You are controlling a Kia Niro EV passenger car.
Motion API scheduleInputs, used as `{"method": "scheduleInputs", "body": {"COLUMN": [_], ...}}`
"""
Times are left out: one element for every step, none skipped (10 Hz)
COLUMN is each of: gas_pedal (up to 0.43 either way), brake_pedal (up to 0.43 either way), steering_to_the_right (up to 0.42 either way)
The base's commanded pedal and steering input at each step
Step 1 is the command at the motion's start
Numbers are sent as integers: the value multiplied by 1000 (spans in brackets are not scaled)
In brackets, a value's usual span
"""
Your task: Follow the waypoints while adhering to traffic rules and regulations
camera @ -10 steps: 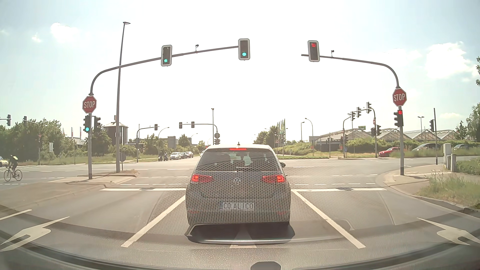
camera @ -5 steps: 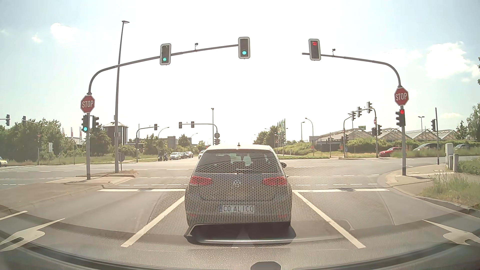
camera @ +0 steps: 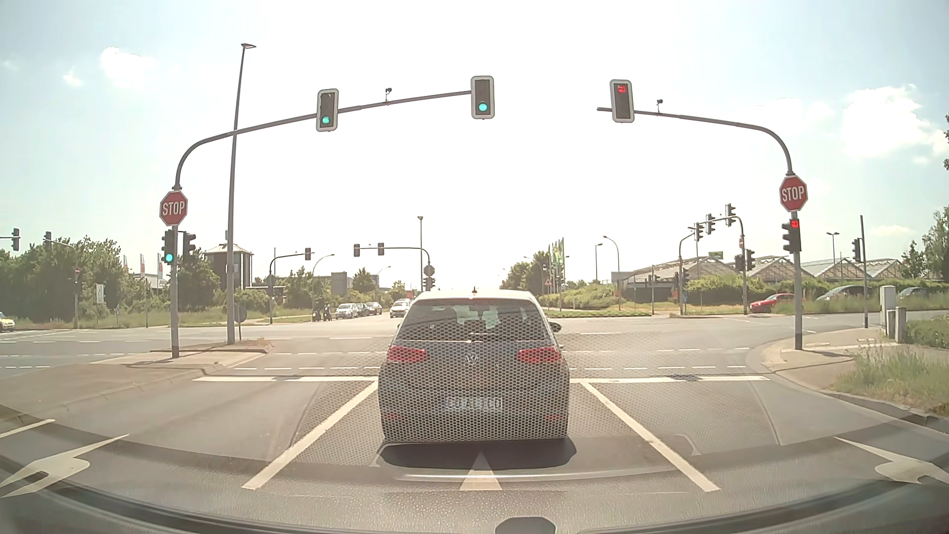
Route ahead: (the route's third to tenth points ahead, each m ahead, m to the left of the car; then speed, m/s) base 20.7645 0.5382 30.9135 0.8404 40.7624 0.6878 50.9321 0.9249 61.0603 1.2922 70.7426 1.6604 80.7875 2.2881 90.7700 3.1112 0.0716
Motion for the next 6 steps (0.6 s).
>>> {"method": "scheduleInputs", "body": {"gas_pedal": [240,268,280,287,319,339], "brake_pedal": [0,0,0,0,0,0], "steering_to_the_right": [1,1,1,1,1,1]}}
